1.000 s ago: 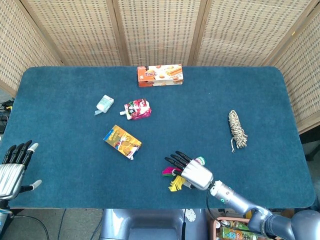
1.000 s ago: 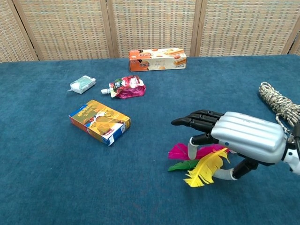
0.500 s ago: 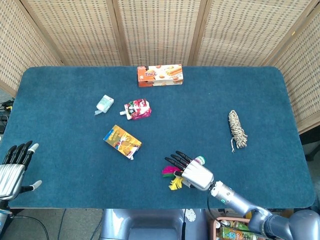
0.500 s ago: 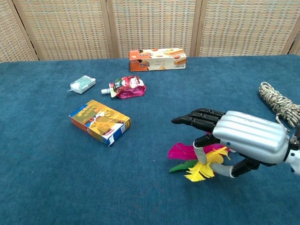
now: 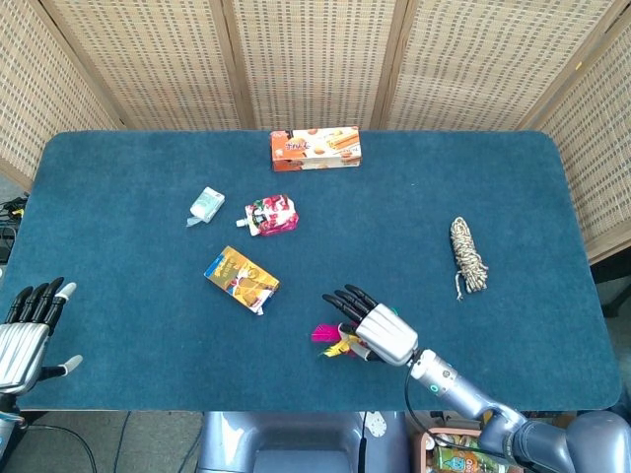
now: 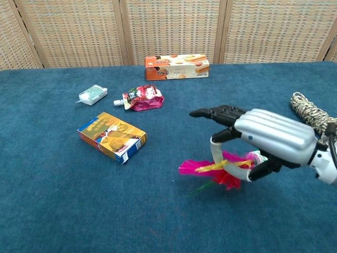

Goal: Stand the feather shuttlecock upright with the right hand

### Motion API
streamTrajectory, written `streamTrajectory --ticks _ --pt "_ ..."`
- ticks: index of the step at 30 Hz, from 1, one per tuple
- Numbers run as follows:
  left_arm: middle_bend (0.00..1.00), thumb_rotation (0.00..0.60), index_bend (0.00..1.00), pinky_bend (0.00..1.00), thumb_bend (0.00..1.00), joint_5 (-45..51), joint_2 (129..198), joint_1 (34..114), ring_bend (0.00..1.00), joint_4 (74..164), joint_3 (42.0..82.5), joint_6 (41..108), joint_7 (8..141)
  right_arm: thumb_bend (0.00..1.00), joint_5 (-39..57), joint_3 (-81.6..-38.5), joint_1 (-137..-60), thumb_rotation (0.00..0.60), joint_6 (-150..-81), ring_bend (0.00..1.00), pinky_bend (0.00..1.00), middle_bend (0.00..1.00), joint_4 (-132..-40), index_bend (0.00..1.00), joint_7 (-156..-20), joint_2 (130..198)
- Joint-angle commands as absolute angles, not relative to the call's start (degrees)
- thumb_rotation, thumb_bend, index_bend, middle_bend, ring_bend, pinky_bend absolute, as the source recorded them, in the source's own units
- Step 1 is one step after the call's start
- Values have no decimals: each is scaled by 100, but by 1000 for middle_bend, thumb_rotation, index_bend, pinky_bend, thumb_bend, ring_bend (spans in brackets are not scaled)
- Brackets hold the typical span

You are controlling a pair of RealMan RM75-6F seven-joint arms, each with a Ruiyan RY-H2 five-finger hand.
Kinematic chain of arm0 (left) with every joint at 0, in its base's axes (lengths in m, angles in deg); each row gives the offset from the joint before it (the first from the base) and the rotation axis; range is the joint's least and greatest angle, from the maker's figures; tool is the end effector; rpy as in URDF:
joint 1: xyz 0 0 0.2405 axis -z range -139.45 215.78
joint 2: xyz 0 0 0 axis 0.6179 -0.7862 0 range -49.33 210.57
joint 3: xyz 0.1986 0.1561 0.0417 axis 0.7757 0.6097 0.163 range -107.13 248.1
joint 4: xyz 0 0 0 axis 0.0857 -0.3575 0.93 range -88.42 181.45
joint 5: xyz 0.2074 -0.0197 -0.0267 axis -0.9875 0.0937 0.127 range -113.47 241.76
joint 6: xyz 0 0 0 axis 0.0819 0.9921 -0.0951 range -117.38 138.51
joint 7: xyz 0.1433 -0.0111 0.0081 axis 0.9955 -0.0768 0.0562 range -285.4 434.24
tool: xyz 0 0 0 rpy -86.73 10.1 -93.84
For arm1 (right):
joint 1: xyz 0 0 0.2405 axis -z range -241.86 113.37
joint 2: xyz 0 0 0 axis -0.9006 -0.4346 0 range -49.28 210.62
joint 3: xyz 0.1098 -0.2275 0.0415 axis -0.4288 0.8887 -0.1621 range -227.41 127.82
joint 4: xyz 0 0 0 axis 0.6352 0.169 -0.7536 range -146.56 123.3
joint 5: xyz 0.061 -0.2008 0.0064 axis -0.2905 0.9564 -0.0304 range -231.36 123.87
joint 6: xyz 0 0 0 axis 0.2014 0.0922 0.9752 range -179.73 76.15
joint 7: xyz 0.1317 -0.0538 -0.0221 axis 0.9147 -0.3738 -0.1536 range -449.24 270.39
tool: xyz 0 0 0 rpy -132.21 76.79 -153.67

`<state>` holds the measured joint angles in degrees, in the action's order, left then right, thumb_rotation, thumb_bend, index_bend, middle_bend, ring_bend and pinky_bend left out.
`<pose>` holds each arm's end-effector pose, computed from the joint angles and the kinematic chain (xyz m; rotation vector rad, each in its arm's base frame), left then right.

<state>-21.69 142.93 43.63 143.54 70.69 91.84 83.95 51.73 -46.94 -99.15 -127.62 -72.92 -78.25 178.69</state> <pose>-0.3036 0.1708 0.1457 -1.5047 -0.8915 -0.7528 -0.1793 -0.2749 -0.0441 2.1336 -0.6869 1.3578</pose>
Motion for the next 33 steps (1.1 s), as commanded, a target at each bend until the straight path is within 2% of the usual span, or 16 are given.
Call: streamTrajectory --ticks 1,6,13,23,28,29,31,33 --pt "0 600 0 0 0 -2172 14284 4358 0 14358 7072 9193 8378 486 4769 -4984 -9964 600 -12649 0 0 0 -7728 675 -7543 17714" --pt "0 600 0 0 0 -2207 14257 4341 0 14362 7081 9240 8324 487 4194 -5268 -9869 600 -12540 0 0 0 -8252 674 -7249 17405" --pt "0 600 0 0 0 -2287 14260 4326 0 14373 7125 9267 8338 489 3560 -5439 -9687 600 -12293 0 0 0 -8465 675 -6611 17038" --pt "0 600 0 0 0 -2294 14323 4324 0 14408 7161 9240 8524 493 3578 -5180 -9423 600 -12283 0 0 0 -8208 675 -5835 16705" --pt "0 600 0 0 0 -2289 14342 4306 0 14416 7149 9287 8567 496 3818 -5020 -9275 600 -12554 0 0 0 -8058 673 -5583 16616" --pt "0 600 0 0 0 -2282 14350 4300 0 14415 7144 9300 8588 495 3876 -4982 -9240 600 -12625 0 0 0 -8039 650 -5544 16601" --pt "0 600 0 0 0 -2281 14358 4291 0 14433 7141 9319 8604 432 4001 -4885 -9182 600 -12724 0 0 0 -8019 535 -5494 16547" --pt "0 600 0 0 0 -2300 14357 4281 0 14442 7148 9340 8609 288 4081 -4834 -9144 600 -12800 0 0 0 -7996 340 -5493 16520"
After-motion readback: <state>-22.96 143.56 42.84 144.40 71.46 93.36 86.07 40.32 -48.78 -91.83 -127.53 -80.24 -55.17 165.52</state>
